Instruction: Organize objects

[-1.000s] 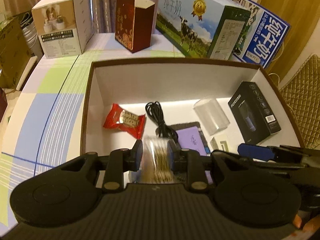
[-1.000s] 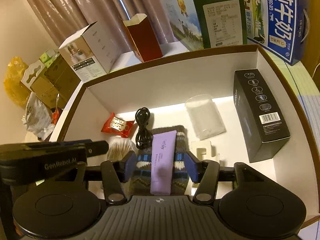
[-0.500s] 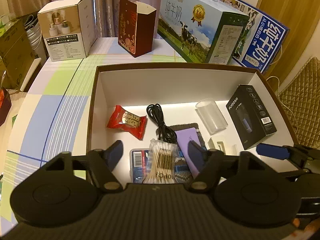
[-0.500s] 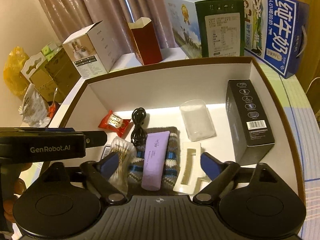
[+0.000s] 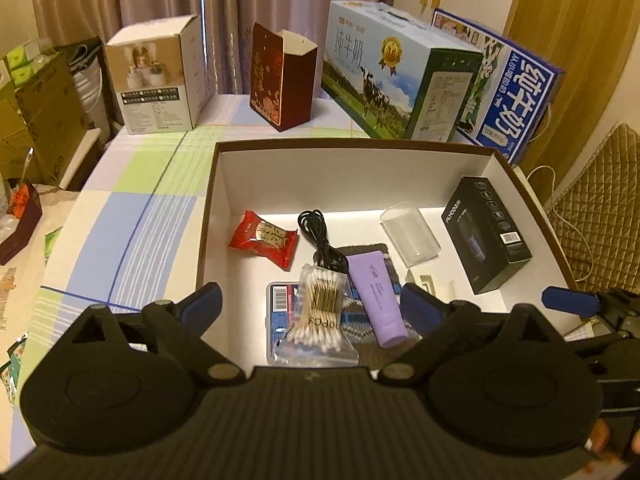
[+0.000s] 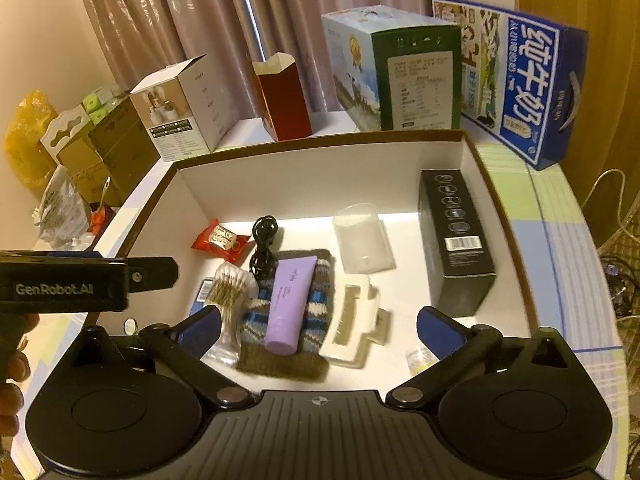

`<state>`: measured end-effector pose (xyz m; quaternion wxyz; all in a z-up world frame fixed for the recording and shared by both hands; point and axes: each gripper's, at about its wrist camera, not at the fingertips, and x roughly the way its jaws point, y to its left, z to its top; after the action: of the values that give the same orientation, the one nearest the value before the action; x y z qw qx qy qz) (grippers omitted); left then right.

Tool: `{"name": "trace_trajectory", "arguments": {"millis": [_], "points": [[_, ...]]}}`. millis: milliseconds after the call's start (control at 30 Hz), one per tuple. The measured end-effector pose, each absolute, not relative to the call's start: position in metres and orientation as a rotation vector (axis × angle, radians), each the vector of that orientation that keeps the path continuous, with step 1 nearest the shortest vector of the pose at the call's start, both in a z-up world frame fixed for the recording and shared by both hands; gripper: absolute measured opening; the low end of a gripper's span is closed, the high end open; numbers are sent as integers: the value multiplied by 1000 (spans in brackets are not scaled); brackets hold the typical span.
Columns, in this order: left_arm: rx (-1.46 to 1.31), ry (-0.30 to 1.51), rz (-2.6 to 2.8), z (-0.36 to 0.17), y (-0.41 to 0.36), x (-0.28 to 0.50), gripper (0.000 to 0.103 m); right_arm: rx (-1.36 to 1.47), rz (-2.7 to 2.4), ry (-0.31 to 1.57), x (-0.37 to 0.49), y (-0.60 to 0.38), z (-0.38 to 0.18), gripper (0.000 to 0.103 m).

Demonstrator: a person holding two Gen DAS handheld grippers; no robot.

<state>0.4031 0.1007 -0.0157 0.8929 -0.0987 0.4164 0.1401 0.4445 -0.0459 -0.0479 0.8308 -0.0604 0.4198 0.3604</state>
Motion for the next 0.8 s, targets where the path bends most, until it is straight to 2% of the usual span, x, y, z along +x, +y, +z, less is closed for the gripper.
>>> {"name": "trace_trajectory", "arguments": {"millis": [300, 800], "points": [[-159, 789, 317, 6, 66, 359, 102, -128, 769, 852, 424, -81, -29, 101], [-127, 753, 402, 23, 8, 289, 102, -137, 808, 801, 385, -144, -11, 101]]}}
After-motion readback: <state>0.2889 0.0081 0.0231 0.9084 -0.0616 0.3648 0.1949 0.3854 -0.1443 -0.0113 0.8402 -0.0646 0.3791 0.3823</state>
